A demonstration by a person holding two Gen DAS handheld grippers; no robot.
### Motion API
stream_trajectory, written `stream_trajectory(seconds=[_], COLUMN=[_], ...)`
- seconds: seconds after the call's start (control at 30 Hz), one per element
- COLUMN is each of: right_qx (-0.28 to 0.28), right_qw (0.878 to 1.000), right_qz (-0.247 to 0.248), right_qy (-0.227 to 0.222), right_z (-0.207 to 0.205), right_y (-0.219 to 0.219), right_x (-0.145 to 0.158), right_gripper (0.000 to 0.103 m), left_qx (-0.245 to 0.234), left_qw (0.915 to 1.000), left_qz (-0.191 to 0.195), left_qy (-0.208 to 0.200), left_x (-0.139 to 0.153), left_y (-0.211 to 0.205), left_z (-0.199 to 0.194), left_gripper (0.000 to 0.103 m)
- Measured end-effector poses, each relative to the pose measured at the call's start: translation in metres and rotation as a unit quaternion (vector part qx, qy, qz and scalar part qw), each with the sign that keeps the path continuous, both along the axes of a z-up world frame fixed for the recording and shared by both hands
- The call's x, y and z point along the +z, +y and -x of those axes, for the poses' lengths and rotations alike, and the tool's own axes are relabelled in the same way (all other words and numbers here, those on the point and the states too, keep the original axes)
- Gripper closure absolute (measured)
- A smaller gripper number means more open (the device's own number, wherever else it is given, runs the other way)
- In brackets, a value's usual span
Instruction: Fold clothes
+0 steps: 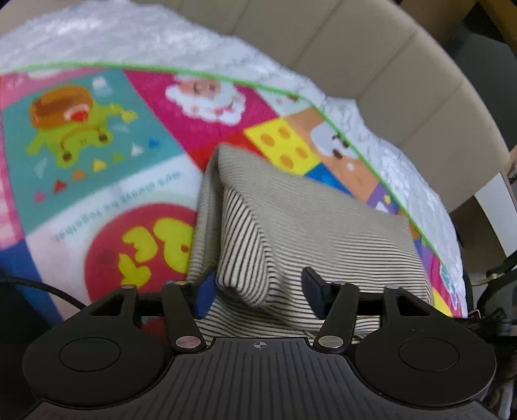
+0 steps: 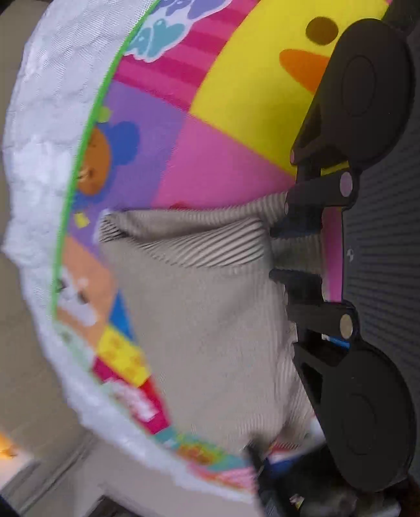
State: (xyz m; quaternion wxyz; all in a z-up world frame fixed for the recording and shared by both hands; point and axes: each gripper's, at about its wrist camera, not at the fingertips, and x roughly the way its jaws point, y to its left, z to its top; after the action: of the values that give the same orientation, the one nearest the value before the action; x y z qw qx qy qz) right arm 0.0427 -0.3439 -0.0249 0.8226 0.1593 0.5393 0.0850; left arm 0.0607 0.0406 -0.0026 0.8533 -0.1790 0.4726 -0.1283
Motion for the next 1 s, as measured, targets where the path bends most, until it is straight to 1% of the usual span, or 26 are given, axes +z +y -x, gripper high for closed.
stream_trajectory(seconds=[0.03,0.1,0.17,0.2,0.27,0.3,0.37,0.43,0.47,0.53,0.6,0.67,0.7,0.73,0.83,0.87,0.93,1.0], right_qx=[0.004,0.015,0.018,0.019,0.023,0.03,0.038,0.041,0.039,0.035,0.019,0.003,0.002,0.007,0.027,0.031,0.025,0.009], right_qw=[1.0,0.999,0.999,0.998,0.996,0.994,0.989,0.985,0.985,0.984,0.98,0.973,0.972,0.974,0.984,0.986,0.988,0.988], right_qz=[0.008,0.025,0.028,0.027,0.031,0.042,0.062,0.062,0.056,0.043,0.045,0.057,0.061,0.059,0.049,0.05,0.058,0.056], right_qy=[0.007,-0.018,-0.042,-0.053,-0.078,-0.098,-0.132,-0.153,-0.159,-0.17,-0.195,-0.222,-0.226,-0.217,-0.17,-0.157,-0.142,-0.142], right_z=[-0.001,0.002,0.004,0.006,0.007,0.007,0.003,-0.005,-0.01,-0.02,-0.029,-0.032,-0.035,-0.037,-0.037,-0.034,-0.022,-0.011], right_y=[0.001,0.002,0.001,0.0,0.0,0.002,0.008,0.013,0.015,0.018,0.019,0.018,0.015,0.012,-0.002,-0.006,-0.017,-0.03], right_x=[-0.003,0.007,0.017,0.023,0.033,0.04,0.048,0.05,0.049,0.046,0.047,0.052,0.054,0.054,0.047,0.043,0.037,0.037], right_gripper=[0.085,0.085,0.081,0.079,0.07,0.066,0.044,0.037,0.035,0.031,0.024,0.01,0.006,0.001,0.001,0.001,0.001,0.0], left_qx=[-0.001,-0.004,-0.014,-0.022,-0.037,-0.047,-0.063,-0.072,-0.072,-0.059,-0.04,-0.024,-0.018,-0.011,0.008,0.008,0.004,-0.001], left_qw=[1.0,0.9997,0.9995,0.9995,0.9984,0.997,0.9931,0.9894,0.9884,0.9869,0.985,0.9836,0.9833,0.983,0.9817,0.9815,0.9823,0.9834], left_qz=[-0.003,-0.009,-0.001,0.014,0.043,0.061,0.091,0.102,0.102,0.104,0.117,0.126,0.128,0.13,0.135,0.136,0.132,0.13], left_qy=[-0.008,-0.023,-0.027,-0.019,-0.004,0.01,0.041,0.074,0.086,0.109,0.12,0.127,0.129,0.13,0.134,0.135,0.132,0.127], left_x=[0.006,0.018,0.027,0.027,0.027,0.022,0.012,-0.002,-0.009,-0.022,-0.031,-0.036,-0.038,-0.039,-0.044,-0.045,-0.047,-0.047], left_y=[0.0,0.0,-0.004,-0.008,-0.015,-0.02,-0.031,-0.041,-0.045,-0.048,-0.045,-0.042,-0.04,-0.038,-0.033,-0.034,-0.034,-0.034], left_z=[0.003,0.008,0.012,0.013,0.014,0.014,0.013,0.011,0.011,0.008,0.005,0.001,-0.001,-0.004,-0.01,-0.011,-0.011,-0.009], left_gripper=[0.03,0.027,0.023,0.022,0.02,0.019,0.011,0.008,0.008,0.008,0.008,0.008,0.008,0.008,0.007,0.007,0.007,0.006])
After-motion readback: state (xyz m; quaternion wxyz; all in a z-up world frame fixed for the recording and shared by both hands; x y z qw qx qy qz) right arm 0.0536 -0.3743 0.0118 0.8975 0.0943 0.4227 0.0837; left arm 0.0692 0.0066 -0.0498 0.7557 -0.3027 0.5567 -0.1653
